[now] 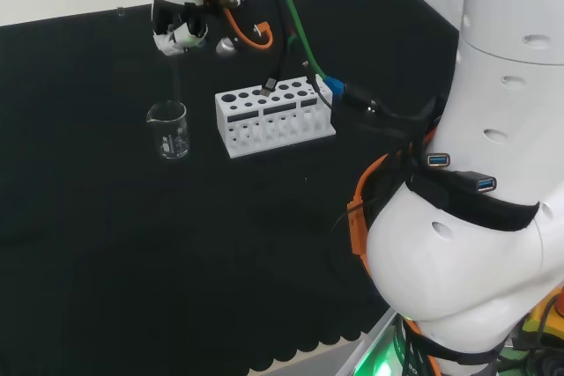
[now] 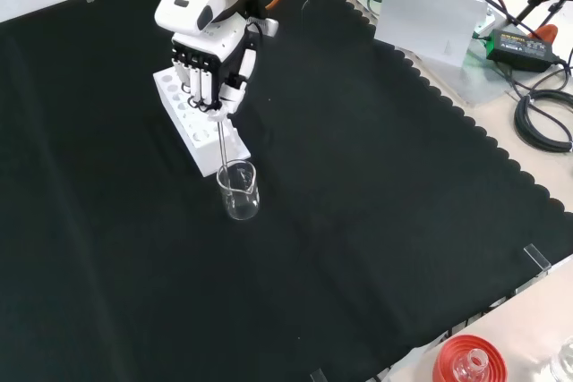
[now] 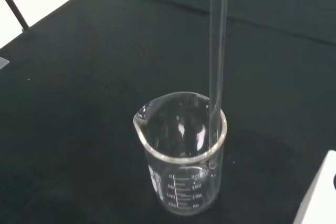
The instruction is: Stir in the beaker to the left of the white test tube rack with the glass rod.
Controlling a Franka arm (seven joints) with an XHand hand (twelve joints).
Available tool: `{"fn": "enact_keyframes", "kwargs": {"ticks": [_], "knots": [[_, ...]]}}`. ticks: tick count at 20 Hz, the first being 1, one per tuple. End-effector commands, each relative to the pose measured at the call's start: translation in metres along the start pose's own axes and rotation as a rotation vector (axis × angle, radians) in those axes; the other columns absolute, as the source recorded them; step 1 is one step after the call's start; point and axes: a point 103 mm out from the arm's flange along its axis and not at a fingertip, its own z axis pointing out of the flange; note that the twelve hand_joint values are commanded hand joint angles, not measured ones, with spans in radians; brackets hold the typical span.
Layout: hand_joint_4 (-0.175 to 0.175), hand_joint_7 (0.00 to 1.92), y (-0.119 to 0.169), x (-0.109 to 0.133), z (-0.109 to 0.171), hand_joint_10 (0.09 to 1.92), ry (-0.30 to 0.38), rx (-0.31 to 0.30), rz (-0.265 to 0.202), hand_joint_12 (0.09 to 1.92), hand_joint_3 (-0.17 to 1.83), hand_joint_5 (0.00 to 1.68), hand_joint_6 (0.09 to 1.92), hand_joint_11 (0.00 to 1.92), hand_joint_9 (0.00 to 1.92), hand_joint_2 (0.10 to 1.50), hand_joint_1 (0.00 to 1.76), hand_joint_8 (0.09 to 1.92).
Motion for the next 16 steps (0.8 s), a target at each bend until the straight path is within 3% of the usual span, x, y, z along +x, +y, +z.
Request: {"fn": "enact_keyframes", "kwargs": {"ticks": [1, 9, 16], "knots": [[-0.175, 1.29, -0.014, 0.017, -0.001, 0.53, -0.003, 0.001, -0.002, 0.70, -0.17, 1.23, 0.39, 1.52, 1.64, 1.09, 1.32, 0.77], [-0.175, 1.29, 0.006, 0.042, 0.005, 0.53, 0.012, 0.017, -0.046, 0.70, -0.17, 1.23, 0.39, 1.52, 1.64, 1.09, 1.32, 0.77], [-0.175, 1.29, 0.027, 0.031, 0.005, 0.53, 0.023, 0.015, -0.053, 0.70, -0.17, 1.23, 0.39, 1.52, 1.64, 1.09, 1.32, 0.77]]}}
